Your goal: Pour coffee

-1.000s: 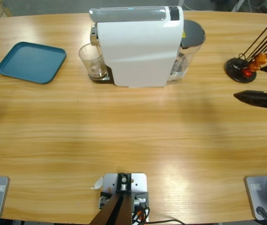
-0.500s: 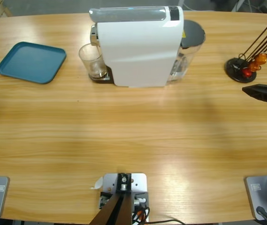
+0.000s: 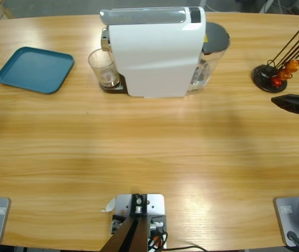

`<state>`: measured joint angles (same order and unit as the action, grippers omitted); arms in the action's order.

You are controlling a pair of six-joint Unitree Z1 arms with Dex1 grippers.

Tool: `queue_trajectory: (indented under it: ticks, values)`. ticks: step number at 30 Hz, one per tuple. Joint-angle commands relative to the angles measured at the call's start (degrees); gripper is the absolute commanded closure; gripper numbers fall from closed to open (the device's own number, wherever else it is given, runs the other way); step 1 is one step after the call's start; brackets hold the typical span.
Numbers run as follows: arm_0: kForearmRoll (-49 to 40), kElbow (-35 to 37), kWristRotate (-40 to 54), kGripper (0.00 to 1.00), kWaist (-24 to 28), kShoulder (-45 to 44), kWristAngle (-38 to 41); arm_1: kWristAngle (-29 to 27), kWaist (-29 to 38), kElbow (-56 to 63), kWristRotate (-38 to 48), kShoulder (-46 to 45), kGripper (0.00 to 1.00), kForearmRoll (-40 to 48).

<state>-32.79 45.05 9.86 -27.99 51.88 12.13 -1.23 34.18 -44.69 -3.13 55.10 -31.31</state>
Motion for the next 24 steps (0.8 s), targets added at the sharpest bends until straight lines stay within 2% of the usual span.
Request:
queue_trajectory:
  ticks: [1,12,20,24]
  values:
    - [5.72,-7.35,0.74,0.0,0.75,-3.38,6.86,-1.06,0.62,1.87,0.67,-0.05,0.0,0.55]
    - [6.01,-7.51,0.58,0.0,0.75,-3.15,6.33,-0.97,0.62,1.54,0.67,1.34,0.0,0.55]
    - [8.87,-9.88,0.65,0.0,0.82,-2.91,4.54,-0.88,0.62,1.66,0.67,1.11,0.0,0.55]
    - [13.11,-11.52,-0.81,0.0,0.83,-0.92,2.73,-0.88,0.62,1.54,0.69,1.33,0.0,0.53]
